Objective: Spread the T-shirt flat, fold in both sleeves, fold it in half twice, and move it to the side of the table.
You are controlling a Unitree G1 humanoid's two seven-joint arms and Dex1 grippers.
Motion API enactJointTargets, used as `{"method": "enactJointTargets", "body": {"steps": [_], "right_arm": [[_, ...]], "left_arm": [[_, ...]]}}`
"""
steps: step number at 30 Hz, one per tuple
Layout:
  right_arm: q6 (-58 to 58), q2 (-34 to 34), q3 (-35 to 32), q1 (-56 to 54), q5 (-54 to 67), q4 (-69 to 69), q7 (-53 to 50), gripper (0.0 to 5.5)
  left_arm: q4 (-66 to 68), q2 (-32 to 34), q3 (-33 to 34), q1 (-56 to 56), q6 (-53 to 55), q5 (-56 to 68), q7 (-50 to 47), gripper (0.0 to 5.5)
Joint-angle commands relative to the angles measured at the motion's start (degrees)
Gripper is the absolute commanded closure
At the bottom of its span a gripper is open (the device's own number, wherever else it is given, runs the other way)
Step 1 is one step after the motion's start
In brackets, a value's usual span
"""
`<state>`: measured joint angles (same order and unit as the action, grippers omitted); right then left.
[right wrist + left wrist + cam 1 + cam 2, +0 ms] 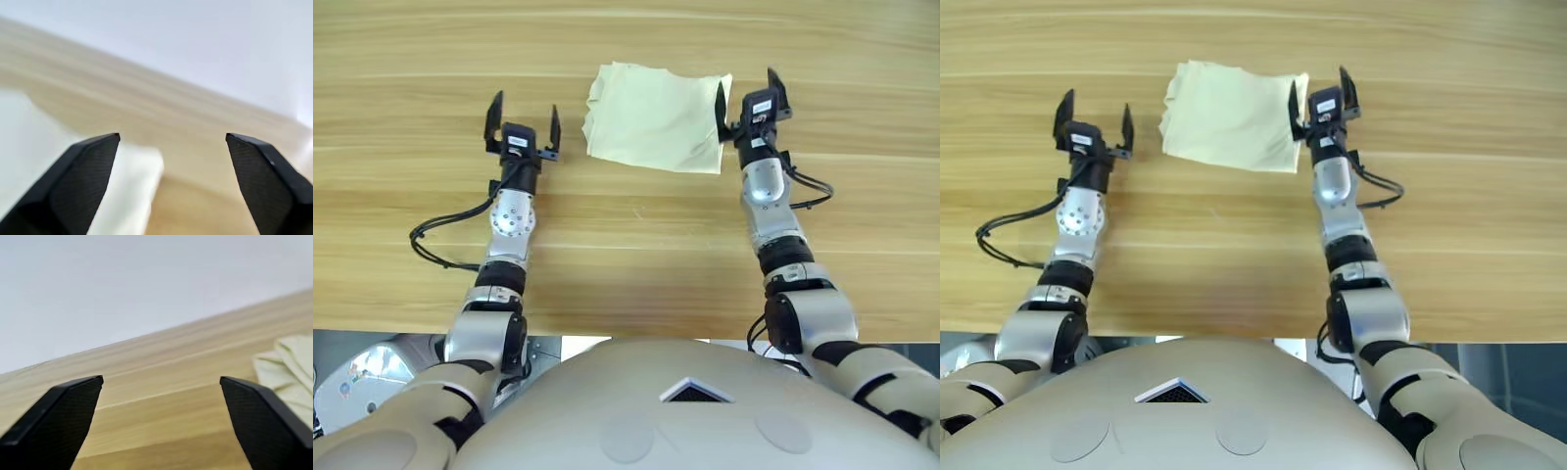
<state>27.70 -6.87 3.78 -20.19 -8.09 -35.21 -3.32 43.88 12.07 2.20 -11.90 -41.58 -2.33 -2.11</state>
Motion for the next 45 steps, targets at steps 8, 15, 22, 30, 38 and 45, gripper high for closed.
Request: {"method": "enactJointTargets", "body": {"steps": [8,15,22,30,38,45], "right_arm": [[-10.45,12.64,7.95,-24.56,-5.90,-29.94,2.69,1.50],[-15.80,10.01,-1.50,-23.49,1.89,-39.24,7.22,1.50],[-26.94,-2.34,-22.50,-22.06,18.78,-41.80,3.07,1.50],[-27.08,-22.91,-34.44,-16.73,22.12,-42.61,-14.19,1.50],[-9.04,-18.01,-24.60,-25.58,11.25,-38.51,-12.46,1.50],[7.83,11.87,6.62,-22.65,-12.79,-32.31,-10.92,1.50]], "left_arm": [[-12.64,-9.76,5.97,7.94,-0.99,19.25,10.00,1.06],[-13.76,-10.25,7.03,8.99,-0.43,19.47,12.59,1.06],[-15.26,-9.29,9.04,9.65,0.45,19.33,13.26,1.06],[-19.06,-7.84,15.14,17.65,-1.43,20.20,11.67,1.06],[-20.77,-7.74,20.41,22.86,-4.17,17.94,8.69,1.06],[-13.26,-6.45,16.11,7.20,3.20,6.98,0.72,1.06]]}}
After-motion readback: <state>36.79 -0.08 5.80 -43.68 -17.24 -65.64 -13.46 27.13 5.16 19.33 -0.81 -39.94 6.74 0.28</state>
